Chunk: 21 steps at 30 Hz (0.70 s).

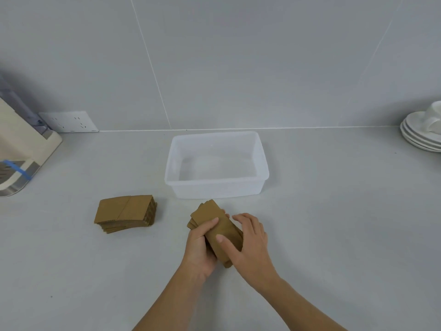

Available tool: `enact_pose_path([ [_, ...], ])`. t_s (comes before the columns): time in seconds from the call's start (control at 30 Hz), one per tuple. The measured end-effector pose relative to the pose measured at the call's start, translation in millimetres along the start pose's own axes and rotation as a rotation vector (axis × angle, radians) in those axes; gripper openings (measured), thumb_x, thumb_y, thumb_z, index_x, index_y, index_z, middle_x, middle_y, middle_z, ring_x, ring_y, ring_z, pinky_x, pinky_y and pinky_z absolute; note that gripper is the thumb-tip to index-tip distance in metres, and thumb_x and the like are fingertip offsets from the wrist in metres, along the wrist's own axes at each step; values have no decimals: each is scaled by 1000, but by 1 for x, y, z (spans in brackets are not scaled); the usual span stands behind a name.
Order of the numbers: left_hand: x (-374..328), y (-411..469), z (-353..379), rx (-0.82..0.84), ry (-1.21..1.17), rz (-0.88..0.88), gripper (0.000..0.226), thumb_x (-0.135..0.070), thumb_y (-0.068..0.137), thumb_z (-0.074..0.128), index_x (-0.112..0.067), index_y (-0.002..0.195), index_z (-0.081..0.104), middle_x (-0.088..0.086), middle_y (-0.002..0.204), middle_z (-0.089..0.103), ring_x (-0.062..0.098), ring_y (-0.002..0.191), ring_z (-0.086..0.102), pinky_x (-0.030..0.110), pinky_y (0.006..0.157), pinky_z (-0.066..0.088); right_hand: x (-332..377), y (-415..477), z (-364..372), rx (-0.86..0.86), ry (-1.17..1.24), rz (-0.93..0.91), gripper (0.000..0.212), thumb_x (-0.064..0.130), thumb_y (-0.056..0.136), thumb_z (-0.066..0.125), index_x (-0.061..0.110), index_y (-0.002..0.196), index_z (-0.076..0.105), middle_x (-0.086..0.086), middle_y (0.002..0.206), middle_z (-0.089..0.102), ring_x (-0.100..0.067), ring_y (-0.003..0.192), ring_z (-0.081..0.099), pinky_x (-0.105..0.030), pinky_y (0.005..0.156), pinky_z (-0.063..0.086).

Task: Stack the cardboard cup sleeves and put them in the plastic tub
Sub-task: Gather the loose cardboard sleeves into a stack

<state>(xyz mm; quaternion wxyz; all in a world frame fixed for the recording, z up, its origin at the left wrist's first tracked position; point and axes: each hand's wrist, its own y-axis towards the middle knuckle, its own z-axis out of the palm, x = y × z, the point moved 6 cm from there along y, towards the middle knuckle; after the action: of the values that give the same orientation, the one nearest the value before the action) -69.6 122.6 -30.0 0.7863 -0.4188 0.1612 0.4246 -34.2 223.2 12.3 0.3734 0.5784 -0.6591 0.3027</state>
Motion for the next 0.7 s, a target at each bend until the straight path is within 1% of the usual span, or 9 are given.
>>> enact_pose_path([
  [0.07,-5,-1,0,2,-60,47,25,-16,69,65,-13,92,74,6,89,75,22,75,71,37,63,58,-5,1,-3,-3,87,88,54,50,80,56,27,126,38,15,123,35,-5,112,32,-30,100,30],
  [0.13,-10,-2,2,9,-111,91,21,-15,69,64,-14,87,75,6,87,75,21,73,72,37,61,58,-11,3,-5,13,199,191,58,48,81,59,25,129,36,11,126,38,-11,114,38,-33,97,37],
  [0.2,-15,-5,2,3,-147,130,19,-15,72,63,-15,87,75,6,87,75,22,73,72,39,64,59,-14,3,-5,30,317,274,60,45,80,62,25,130,35,8,124,42,-9,110,45,-25,87,40],
  [0.27,-22,-8,1,-12,-181,179,20,-14,76,61,-14,93,72,6,89,75,23,78,71,40,68,58,-15,2,-3,77,459,352,58,43,78,66,27,125,37,8,116,49,-4,103,50,-19,76,40],
  [0.37,-30,-14,2,-11,-243,245,22,-12,82,56,-13,102,65,7,90,73,23,79,71,41,66,58,-12,-1,6,207,621,442,51,37,76,69,24,118,43,7,105,61,-5,94,57,-19,71,41],
  [0.43,-33,-18,2,-6,-261,263,22,-12,84,55,-12,103,64,7,90,72,23,78,70,41,66,58,-7,-3,12,256,683,447,44,30,77,70,20,114,50,2,102,67,-10,88,63,-22,71,44],
  [0.53,-35,-24,0,-24,-229,269,19,-14,84,55,-11,96,68,6,85,72,23,76,68,42,71,55,1,-3,19,275,791,432,31,18,78,69,15,106,57,-6,102,68,-17,82,64,-27,65,50],
  [0.63,-40,-31,-5,-41,-146,276,20,-15,81,58,-9,97,67,9,83,71,27,80,68,44,76,54,7,-1,23,248,847,423,26,9,79,67,13,103,57,-8,102,68,-22,86,65,-29,64,50],
  [0.7,-49,-35,-10,-54,-68,311,24,-14,79,59,-6,101,65,12,89,69,29,90,65,44,81,52,10,1,26,230,867,423,28,7,78,67,14,104,56,-7,103,68,-23,91,65,-30,65,50],
])
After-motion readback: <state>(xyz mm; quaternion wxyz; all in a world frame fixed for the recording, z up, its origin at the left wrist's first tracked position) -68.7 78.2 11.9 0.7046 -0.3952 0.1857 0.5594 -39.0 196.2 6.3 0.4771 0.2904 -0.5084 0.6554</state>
